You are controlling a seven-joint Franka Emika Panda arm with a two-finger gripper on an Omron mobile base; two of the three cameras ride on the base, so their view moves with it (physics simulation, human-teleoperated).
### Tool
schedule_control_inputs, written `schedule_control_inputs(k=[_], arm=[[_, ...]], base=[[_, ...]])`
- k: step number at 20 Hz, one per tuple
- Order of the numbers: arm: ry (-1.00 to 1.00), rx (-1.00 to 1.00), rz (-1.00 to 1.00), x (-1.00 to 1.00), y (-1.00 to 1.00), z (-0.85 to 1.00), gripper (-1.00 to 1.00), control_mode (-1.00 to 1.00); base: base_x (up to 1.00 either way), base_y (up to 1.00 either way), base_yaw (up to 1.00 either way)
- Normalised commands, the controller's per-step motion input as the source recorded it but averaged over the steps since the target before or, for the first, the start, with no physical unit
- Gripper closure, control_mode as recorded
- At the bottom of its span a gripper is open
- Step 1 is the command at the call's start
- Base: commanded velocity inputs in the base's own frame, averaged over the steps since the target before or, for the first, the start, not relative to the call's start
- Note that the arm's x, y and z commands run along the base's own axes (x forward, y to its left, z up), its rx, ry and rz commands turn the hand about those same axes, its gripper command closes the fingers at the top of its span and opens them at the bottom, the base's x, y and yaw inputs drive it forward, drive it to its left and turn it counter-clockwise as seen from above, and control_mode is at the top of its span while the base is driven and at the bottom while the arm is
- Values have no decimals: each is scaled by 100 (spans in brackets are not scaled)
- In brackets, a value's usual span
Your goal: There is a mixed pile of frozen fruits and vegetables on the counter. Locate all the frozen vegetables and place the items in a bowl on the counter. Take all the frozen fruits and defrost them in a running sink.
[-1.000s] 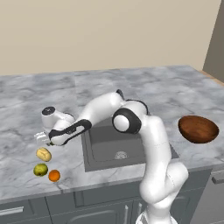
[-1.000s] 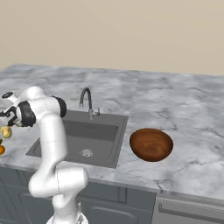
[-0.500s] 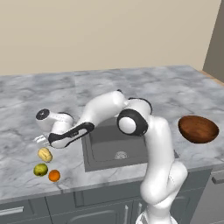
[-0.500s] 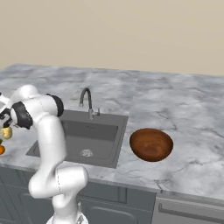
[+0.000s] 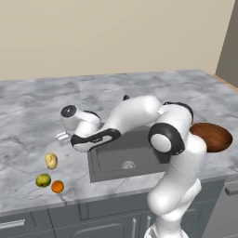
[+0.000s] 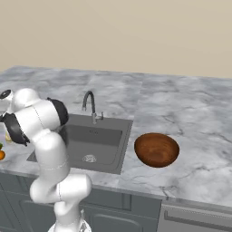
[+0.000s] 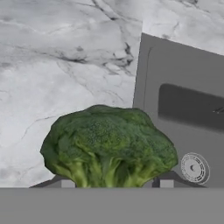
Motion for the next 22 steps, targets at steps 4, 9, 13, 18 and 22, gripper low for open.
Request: schedule_control_inputs(k=[4, 9, 13, 18, 22], arm=[[-2, 17, 0, -30, -100, 50, 100, -100], [0, 17, 0, -29, -99, 47, 100, -100], [0, 5, 0, -33, -76, 34, 100, -100], [0, 7, 0, -37, -76, 31, 100, -100], [2, 4, 0, -12, -84, 33, 100, -100]], base=[[0, 0, 0], [0, 0, 0], [0, 0, 0], [0, 0, 0], [0, 0, 0]])
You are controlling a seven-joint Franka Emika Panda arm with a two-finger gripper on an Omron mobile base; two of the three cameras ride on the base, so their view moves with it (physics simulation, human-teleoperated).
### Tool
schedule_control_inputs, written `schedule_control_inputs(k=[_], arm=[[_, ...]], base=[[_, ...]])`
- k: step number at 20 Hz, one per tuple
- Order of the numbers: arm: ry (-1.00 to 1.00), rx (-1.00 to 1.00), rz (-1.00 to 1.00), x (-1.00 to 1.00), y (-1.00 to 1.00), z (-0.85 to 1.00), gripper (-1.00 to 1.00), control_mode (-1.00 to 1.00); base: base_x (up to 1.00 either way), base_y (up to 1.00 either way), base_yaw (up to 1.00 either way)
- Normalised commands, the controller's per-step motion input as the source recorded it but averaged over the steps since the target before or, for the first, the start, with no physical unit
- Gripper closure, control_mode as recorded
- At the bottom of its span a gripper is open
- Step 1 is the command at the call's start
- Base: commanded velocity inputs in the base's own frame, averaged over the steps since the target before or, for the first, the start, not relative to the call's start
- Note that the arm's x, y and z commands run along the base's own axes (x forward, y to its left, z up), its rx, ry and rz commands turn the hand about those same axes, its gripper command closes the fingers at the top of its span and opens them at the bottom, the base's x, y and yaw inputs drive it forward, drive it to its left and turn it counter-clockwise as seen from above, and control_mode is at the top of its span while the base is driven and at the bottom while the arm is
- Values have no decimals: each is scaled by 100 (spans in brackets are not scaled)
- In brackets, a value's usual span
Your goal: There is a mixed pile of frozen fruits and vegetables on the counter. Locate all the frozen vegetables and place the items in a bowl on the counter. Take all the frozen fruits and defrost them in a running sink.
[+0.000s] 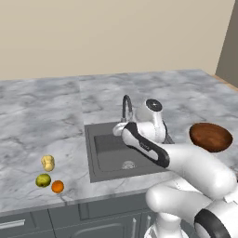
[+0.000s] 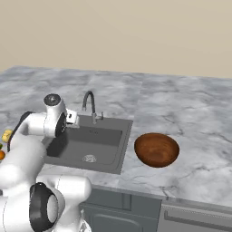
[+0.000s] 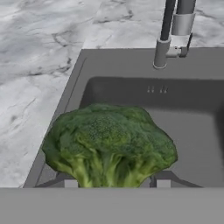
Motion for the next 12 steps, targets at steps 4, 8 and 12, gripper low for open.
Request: schedule_control_inputs(k=[4, 8, 12], arm=[[4, 0, 0, -3, -82, 22, 100, -100], [4, 0, 0, -1, -82, 18, 100, -100], [2, 0, 0, 0, -70, 21, 100, -100]], base=[[0, 0, 0], [0, 0, 0], [0, 0, 0]])
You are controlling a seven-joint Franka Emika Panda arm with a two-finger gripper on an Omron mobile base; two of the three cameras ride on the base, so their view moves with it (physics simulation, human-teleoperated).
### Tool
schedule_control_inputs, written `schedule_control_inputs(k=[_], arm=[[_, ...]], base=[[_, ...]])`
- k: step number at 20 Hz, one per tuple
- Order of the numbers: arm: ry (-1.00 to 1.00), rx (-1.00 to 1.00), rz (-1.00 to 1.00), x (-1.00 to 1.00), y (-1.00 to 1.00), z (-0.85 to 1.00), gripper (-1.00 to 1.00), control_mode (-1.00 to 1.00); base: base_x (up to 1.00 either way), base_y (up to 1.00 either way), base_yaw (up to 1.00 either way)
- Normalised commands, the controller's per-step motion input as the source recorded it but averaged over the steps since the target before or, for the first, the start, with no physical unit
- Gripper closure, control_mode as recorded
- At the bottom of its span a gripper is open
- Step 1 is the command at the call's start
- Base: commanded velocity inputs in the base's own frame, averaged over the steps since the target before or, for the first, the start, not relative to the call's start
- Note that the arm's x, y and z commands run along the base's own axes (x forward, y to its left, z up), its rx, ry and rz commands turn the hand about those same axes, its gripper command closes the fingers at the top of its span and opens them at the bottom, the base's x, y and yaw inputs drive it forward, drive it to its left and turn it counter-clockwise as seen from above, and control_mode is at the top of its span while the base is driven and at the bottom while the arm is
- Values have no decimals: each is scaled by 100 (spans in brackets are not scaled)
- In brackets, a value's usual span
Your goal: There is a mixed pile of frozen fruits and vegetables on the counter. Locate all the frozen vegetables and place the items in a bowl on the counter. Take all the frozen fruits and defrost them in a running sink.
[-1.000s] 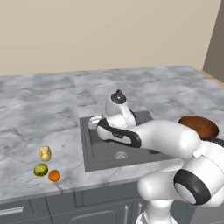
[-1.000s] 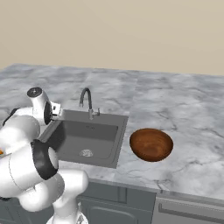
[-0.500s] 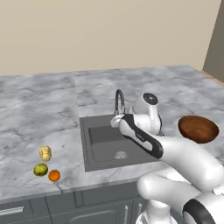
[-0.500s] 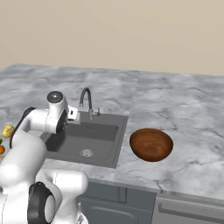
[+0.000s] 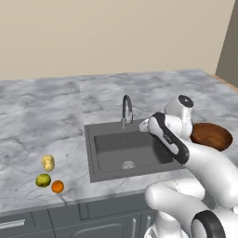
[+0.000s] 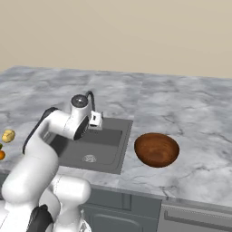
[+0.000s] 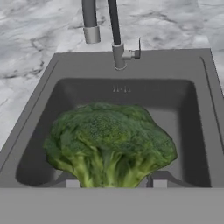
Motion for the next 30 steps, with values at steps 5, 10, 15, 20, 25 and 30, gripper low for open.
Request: schedule_control_inputs(k=[5, 10, 15, 20, 25, 30], arm=[[2, 0, 0, 0, -76, 12, 100, -100], [1, 0, -1, 0, -87, 9, 100, -100], [1, 0, -1, 0, -85, 1, 100, -100], [0, -4, 0, 0, -77, 1, 100, -100], [0, -6, 0, 0, -69, 0, 100, -100], [0, -7, 0, 0, -58, 0, 100, -100]], base=[[0, 0, 0], [0, 0, 0], [0, 0, 0], [0, 0, 0], [0, 0, 0], [0, 0, 0]])
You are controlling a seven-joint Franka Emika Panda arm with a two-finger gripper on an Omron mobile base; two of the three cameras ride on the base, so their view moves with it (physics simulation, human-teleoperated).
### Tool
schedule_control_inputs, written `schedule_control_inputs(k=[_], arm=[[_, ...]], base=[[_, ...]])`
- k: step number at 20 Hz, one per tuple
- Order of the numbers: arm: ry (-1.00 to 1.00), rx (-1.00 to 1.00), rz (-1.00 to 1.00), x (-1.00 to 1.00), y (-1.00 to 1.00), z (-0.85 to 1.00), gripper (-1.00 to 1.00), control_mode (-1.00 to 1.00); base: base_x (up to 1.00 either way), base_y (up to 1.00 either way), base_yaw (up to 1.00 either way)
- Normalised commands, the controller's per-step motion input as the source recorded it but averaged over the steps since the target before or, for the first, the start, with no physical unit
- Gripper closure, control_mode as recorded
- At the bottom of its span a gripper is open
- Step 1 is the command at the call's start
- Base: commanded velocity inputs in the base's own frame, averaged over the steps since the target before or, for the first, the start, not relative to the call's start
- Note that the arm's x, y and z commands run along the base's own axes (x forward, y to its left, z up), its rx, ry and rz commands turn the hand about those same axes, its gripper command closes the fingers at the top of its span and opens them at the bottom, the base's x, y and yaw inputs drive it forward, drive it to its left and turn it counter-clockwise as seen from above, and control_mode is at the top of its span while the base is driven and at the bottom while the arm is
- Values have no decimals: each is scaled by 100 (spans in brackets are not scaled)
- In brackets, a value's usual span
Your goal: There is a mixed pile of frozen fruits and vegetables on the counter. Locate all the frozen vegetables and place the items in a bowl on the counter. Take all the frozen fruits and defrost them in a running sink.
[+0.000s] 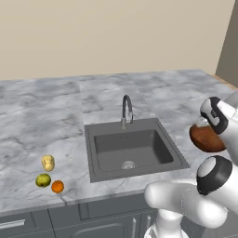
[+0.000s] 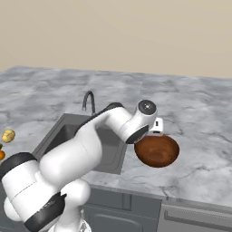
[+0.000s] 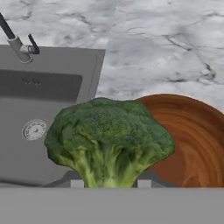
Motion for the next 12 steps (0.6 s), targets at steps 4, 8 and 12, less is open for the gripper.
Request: schedule_control_inputs(k=[4, 8, 12], arm=[[0, -7, 0, -1, -50, 0, 100, -100], [3, -10, 0, 0, -27, -18, 100, -100], [5, -7, 0, 0, -16, -26, 100, -100]], base=[[0, 0, 0], [0, 0, 0], [0, 0, 0]])
